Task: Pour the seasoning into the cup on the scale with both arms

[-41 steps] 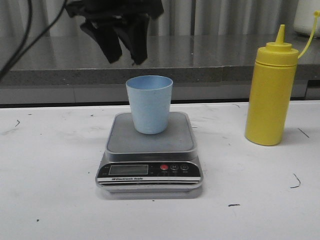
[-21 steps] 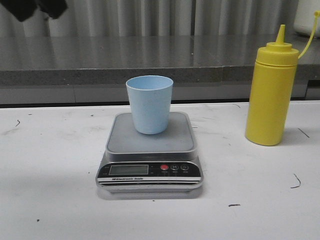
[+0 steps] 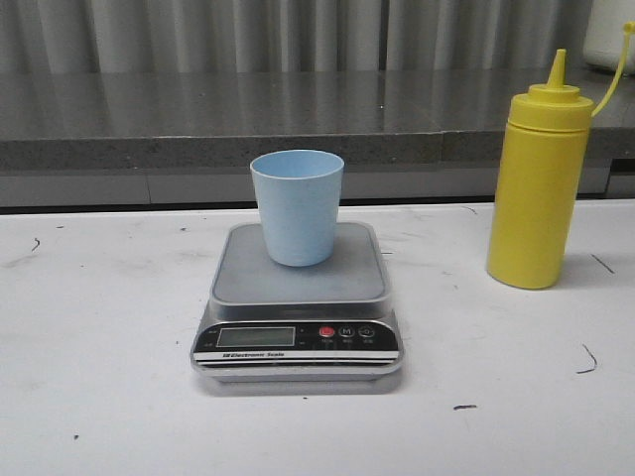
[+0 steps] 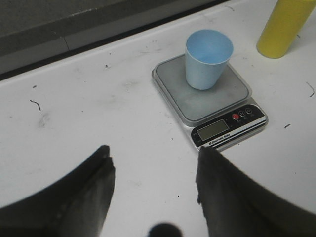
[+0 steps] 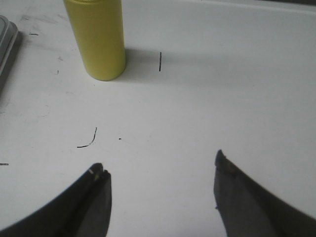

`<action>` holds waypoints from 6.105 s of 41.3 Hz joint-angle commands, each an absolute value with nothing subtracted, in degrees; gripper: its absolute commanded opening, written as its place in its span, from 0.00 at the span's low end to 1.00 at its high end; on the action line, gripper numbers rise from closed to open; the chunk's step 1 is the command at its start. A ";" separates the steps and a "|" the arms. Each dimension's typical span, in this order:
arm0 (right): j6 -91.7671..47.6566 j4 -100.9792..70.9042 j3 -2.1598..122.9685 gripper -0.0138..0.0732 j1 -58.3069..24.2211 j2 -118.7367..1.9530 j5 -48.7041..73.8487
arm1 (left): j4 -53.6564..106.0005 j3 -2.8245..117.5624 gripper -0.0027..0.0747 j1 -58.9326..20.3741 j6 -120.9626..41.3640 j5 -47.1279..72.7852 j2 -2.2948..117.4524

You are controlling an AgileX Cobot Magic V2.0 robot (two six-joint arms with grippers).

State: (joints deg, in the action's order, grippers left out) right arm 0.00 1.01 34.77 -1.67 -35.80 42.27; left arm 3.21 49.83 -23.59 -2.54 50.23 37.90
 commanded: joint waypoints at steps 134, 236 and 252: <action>-1.18 -14.37 35.25 0.87 -14.80 -104.11 -59.97 | 3.83 49.77 0.52 -23.35 -2.04 47.04 32.58; -20.08 51.58 70.81 0.54 -31.90 -91.88 35.89 | 3.83 49.77 0.52 -23.35 -2.04 47.04 32.58; -18.46 63.23 70.81 0.54 -34.67 -94.50 41.75 | 3.83 49.77 0.52 -23.35 -2.04 47.04 32.58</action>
State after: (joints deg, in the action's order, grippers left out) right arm -19.28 56.77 68.55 -34.51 -97.31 40.92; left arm 3.21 48.31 -23.59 -2.44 51.05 32.47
